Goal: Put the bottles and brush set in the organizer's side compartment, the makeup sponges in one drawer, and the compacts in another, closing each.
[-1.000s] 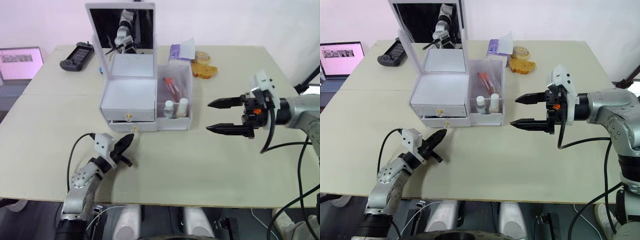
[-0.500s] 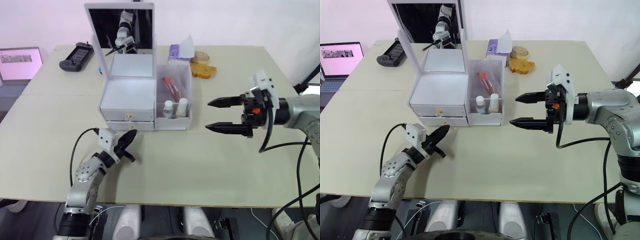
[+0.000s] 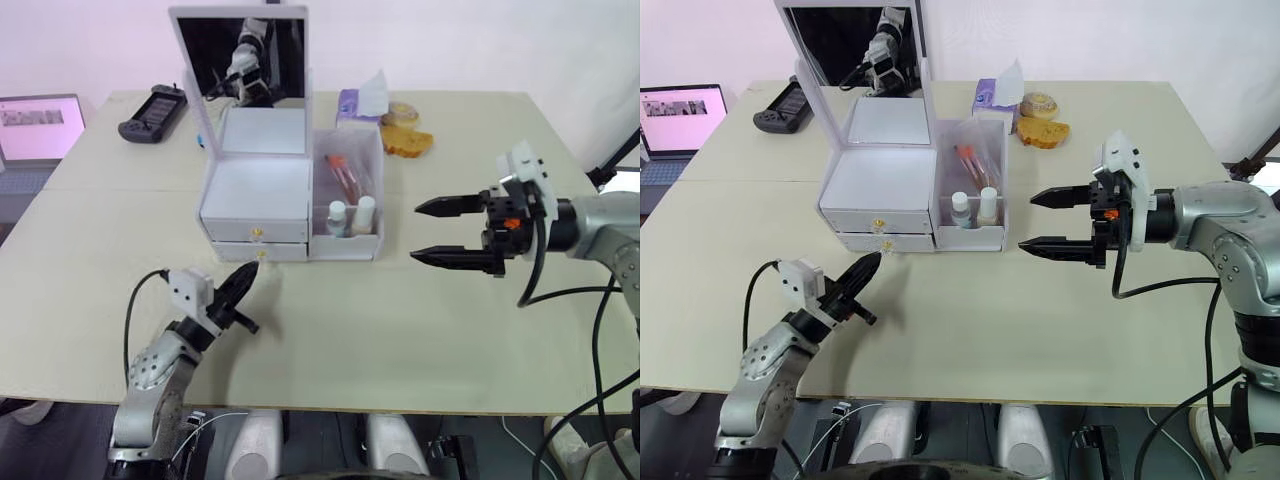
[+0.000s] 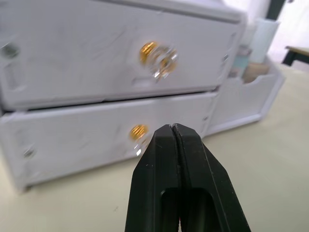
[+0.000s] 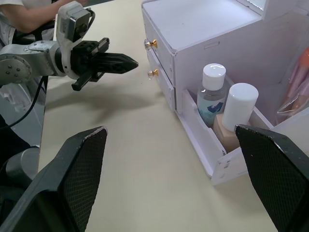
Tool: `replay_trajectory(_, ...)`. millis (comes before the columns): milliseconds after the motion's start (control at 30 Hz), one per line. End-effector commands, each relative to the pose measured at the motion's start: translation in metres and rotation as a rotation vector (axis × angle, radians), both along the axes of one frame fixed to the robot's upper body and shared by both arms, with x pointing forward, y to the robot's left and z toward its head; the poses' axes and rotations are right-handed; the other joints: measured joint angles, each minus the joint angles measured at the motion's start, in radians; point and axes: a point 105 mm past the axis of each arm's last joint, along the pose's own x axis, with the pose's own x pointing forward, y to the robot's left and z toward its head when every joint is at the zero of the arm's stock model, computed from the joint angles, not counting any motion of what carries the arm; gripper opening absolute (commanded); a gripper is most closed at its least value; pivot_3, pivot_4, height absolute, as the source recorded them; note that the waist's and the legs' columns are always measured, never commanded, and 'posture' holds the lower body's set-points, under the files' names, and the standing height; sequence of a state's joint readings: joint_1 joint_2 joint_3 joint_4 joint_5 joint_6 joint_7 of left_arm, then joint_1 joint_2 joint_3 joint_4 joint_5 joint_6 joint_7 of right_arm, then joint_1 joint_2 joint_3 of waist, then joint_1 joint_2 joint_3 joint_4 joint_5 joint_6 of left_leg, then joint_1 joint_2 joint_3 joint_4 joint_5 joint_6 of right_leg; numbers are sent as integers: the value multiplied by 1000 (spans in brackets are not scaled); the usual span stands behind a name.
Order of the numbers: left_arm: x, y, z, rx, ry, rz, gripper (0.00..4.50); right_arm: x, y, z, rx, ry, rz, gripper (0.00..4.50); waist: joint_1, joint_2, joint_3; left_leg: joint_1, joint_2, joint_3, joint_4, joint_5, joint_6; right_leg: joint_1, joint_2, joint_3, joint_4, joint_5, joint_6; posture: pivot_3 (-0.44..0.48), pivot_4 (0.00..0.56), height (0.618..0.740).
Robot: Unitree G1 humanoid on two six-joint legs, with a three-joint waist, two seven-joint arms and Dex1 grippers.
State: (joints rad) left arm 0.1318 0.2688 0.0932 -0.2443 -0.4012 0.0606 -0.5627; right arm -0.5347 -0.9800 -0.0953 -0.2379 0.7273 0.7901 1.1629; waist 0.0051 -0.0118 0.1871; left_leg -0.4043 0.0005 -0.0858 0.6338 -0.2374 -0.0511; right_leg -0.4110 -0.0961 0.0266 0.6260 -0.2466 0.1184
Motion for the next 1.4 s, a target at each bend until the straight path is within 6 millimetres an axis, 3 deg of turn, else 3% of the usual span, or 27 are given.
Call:
replay_trajectory(33, 7, 4, 4, 31, -25, 11, 43, -3, 3, 13, 14, -62, 16, 4500, 0, 0, 0, 0, 0, 0, 0, 0, 0, 0, 0, 0, 0, 0, 0, 0, 150, 740)
replay_trajectory(200, 20, 1, 0, 43, -21, 12, 43, -3, 3, 15, 12, -67, 18, 4500, 3, 0, 0, 0, 0, 0, 0, 0, 0, 0, 0, 0, -1, 1, 1, 0, 150, 740)
replay_trajectory(300, 35, 11, -10, 46, 16, 89, 43, -4, 1, 16, 8, -74, 9, 4500, 5, 0, 0, 0, 0, 0, 0, 0, 0, 0, 0, 0, -1, 2, 3, 0, 150, 740)
replay_trajectory(733, 49, -5, -5, 21, -16, 61, 43, -4, 3, 17, 16, -77, 9, 4500, 9, 0, 0, 0, 0, 0, 0, 0, 0, 1, 0, 0, -1, 2, 3, 0, 150, 740)
replay_trajectory(967, 41, 1, -2, 15, -17, 73, 43, -3, -1, 14, 19, -57, -1, 4500, 7, 0, 0, 0, 0, 0, 0, 0, 0, 1, 0, 0, -1, 2, 3, 0, 150, 740)
replay_trajectory(1200, 15, 13, 8, 5, -3, 68, 43, 19, -31, -10, 21, -28, -182, 4500, 4, 0, 0, 0, 0, 0, 0, 0, 0, 1, 0, 0, -1, 2, 3, 0, 150, 740)
replay_trajectory(1300, -1, 34, 14, 3, 41, 101, 864, 15, -45, -16, 100, 13, -208, 4500, 1, 0, 0, 0, 0, 0, -1, 0, 0, 0, 0, 0, -1, 2, 3, 0, 150, 740)
replay_trajectory(1400, -16, 55, 29, 37, 33, 122, 2269, 21, -65, -18, 148, -37, -314, 4500, -1, 0, 0, 0, 0, 0, -1, 0, 0, 0, 0, 0, -1, 1, 2, 0, 150, 740)
